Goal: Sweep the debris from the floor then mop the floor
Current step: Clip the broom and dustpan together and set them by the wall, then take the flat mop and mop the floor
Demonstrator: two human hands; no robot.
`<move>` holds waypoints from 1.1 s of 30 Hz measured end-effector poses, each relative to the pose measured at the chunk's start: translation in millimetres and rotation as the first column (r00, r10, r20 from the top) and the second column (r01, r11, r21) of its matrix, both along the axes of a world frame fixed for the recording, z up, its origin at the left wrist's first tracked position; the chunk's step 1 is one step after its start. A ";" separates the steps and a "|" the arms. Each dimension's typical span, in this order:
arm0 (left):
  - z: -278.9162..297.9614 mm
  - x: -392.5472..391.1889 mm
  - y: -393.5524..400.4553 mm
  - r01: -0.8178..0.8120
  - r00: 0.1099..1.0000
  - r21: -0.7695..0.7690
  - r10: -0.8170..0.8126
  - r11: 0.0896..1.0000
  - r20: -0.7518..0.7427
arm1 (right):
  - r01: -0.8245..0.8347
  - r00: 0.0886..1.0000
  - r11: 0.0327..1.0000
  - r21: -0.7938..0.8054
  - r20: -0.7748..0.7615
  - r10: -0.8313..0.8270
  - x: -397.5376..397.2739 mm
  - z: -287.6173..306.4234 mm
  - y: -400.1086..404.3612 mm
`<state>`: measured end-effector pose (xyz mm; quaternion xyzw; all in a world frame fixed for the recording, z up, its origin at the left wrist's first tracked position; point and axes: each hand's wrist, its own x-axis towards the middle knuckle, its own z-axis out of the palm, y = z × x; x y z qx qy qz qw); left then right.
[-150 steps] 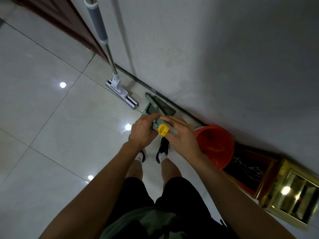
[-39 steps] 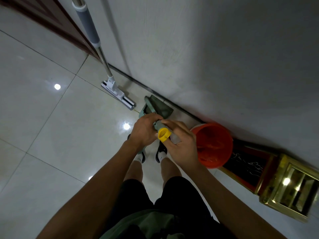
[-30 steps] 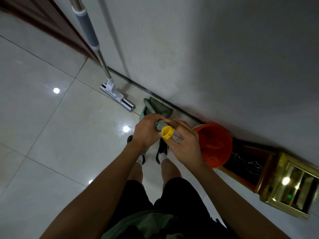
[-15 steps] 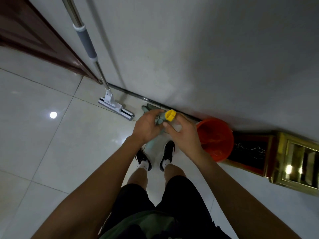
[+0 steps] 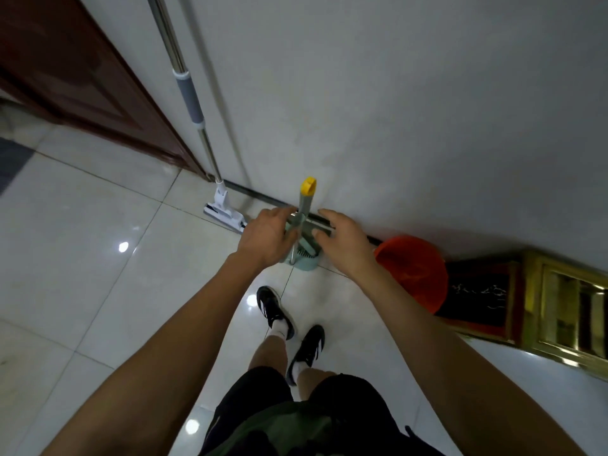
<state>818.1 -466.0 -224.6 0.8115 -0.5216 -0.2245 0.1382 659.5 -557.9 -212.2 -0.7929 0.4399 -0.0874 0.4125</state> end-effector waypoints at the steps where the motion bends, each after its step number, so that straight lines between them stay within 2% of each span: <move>1: 4.5 -1.5 4.7 0.016 0.999 0.008 -0.017 1.000 0.031 | -0.030 0.999 0.999 -0.028 -0.044 0.029 -4.2 2.6 2.1; 5: 21.7 -3.7 24.3 0.052 0.985 0.054 -0.060 0.997 0.162 | -0.214 0.963 0.966 -0.146 -0.198 0.183 -14.5 18.4 12.0; 9: 36.0 0.0 45.9 0.009 0.980 0.083 -0.026 0.996 0.199 | -0.366 0.904 0.926 -0.099 -0.275 0.328 -12.1 26.5 26.8; 14: 50.8 18.9 77.1 -0.098 0.977 0.086 0.079 0.991 0.199 | -0.441 0.876 0.897 -0.037 -0.237 0.421 12.4 34.6 50.4; 18: 59.5 48.2 97.6 -0.218 0.960 0.077 0.199 0.973 0.197 | -0.524 0.841 0.846 -0.100 -0.214 0.496 50.0 48.6 57.4; 23: 58.5 98.8 116.3 -0.345 0.931 0.038 0.337 0.938 0.138 | -0.610 0.785 0.769 -0.190 -0.281 0.553 114.6 65.6 51.6; 29: 44.2 180.7 110.6 -0.349 0.927 0.017 0.342 0.937 0.156 | -0.663 0.738 0.693 -0.284 -0.404 0.541 206.4 62.2 46.1; 33: 30.3 238.7 94.3 -0.337 0.939 0.014 0.335 0.942 0.081 | -0.689 0.715 0.613 -0.387 -0.499 0.489 265.3 48.5 38.7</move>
